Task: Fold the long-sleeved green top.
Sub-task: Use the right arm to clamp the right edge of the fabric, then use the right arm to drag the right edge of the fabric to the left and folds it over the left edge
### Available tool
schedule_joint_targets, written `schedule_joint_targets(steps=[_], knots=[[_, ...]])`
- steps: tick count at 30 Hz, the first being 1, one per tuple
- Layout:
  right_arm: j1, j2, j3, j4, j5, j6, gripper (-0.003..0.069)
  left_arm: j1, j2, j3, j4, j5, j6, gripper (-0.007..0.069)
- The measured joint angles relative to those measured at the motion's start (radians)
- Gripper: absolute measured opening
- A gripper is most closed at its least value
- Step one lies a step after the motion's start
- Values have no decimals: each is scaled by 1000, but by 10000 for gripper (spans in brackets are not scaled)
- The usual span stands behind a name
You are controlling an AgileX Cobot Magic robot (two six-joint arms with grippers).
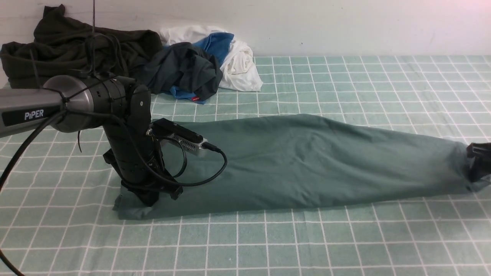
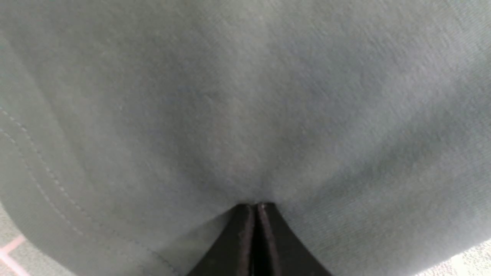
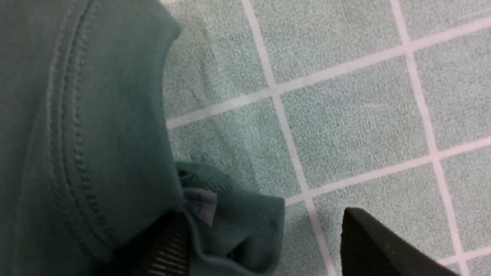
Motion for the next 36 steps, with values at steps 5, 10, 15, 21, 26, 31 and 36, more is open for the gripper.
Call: schedule_joint_targets(steps=[5,10,15,21,26,31,36], knots=[[0,0,0,47,-1,-47,441,0,0,0,0,0,1,-3],[0,1,0,130,-1,-118,317,0,0,0,0,1,1,-3],[0,1,0,187,1,-183,106,0,0,0,0,3,1,-3],[1,-33,0,58,27,-157,23,0,-13,2,8,4,1,-3],[18,-210,-64,-111,86,-57,24,2,-145,13,51,17,1,-3],[180,-354,-210,-80,166,-98,23,2,-381,13,62,30,-2,-3],[446,-363,-332,22,201,-148,23,2,-571,13,73,51,-26,-3]])
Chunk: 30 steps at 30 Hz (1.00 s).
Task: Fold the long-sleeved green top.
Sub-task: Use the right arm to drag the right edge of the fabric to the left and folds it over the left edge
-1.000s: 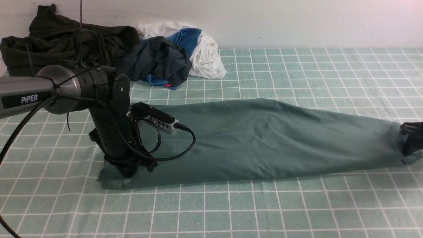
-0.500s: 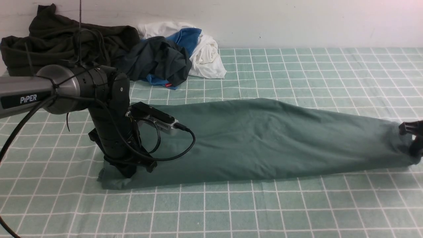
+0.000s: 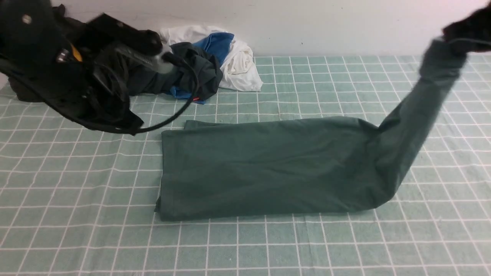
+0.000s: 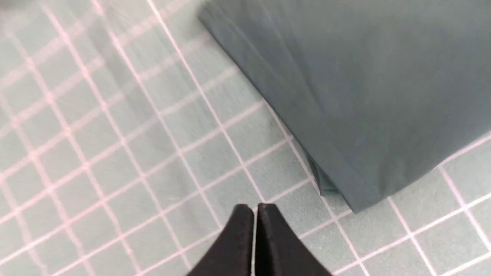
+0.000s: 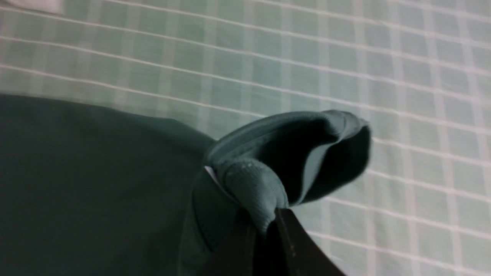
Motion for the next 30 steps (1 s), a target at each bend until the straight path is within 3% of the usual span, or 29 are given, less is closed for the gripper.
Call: schedule_joint_targets(steps=[7,12,17,23,24,26,30], knots=[[381,193,-126,68,-120,-8,23,0,-242,5,31,121,-57,-3],[532,383,-218,115,-224,19,23,0,-363,57,31,178,-63,-3],[604,541,-290,159,-303,39,44,0,-446,129,33,190,-63,-3],[610,593,-354,193,-270,43,232,0,-516,264,45,159,-94,-3],[604,578,-387,187,-209,43,321,0,-556,328,46,119,-120,-3],[594,548,-417,156,-121,43,394,0,-612,404,48,88,-145,-3],[577,470,-428,50,82,35,463,0,-769,538,69,57,-201,-3]])
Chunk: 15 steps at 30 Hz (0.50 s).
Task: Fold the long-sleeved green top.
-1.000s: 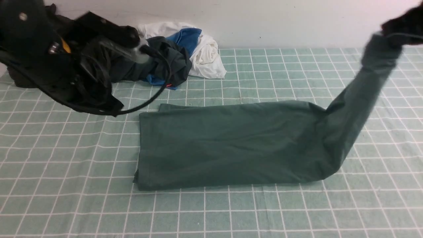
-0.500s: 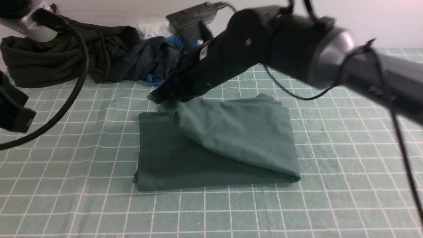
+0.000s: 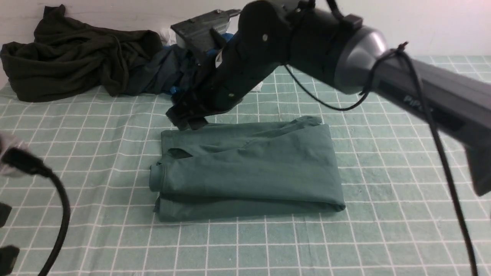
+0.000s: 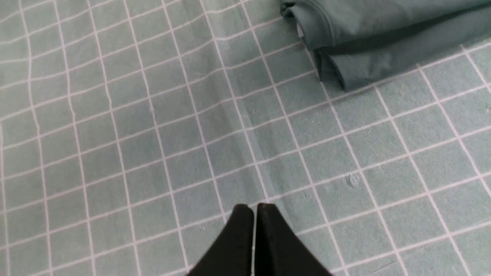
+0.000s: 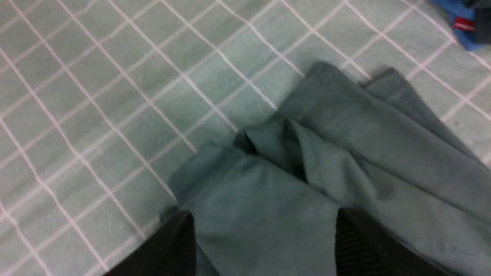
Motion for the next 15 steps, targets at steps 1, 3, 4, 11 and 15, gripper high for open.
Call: schedule_joint_targets(steps=[1,3,4,11,15], knots=[[-4,-22,0,-25,57,-3,462,0,-38,36,3,-6,-15,-3],[-7,-64,0,-67,132,-14,445,0,-148,104,9,-30,-56,-3],[-7,-68,0,-70,136,-16,442,0,-148,111,9,-30,-59,-3],[-7,-352,198,-54,134,-51,240,0,-454,290,14,-112,-107,-3],[-7,-536,398,-53,18,-47,128,0,-521,301,20,-115,-108,-3]])
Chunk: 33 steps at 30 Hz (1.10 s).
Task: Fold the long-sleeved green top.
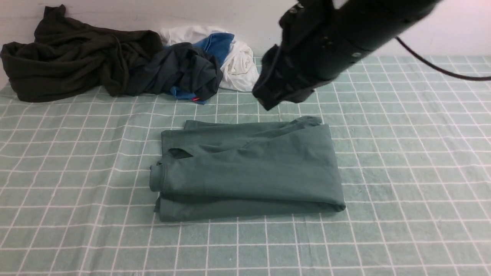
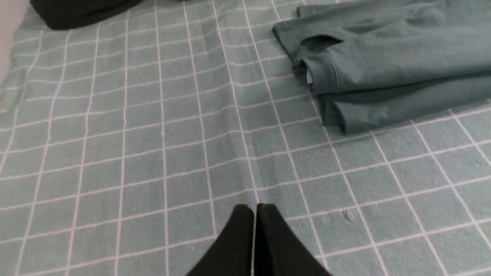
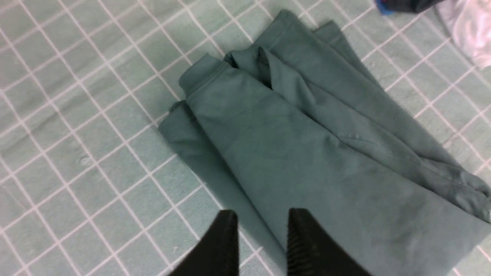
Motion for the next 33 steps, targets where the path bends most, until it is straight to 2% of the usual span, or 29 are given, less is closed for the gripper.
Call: schedule_joint_targets(steps=[2,5,13,21,26,33], knots=[[0,-161,181,0,-107,6,46,0,-26,0,6,-1,0,-3],[0,-295,322,0,-182,7,3,0,-32,0,7,-1,0,-3],[0,-696,661,0,-314,9,-14,0,-32,0,7,-1,0,-3],[0,-857,758,0,-289,10,-14,0,-32,0,8,-1,-1,-3],[0,-873,760,1,-228,10,-14,0,-32,0,8,-1,-1,-3],[0,-875,760,11,-249,10,-14,0,-32,0,8,-1,-2,-3]])
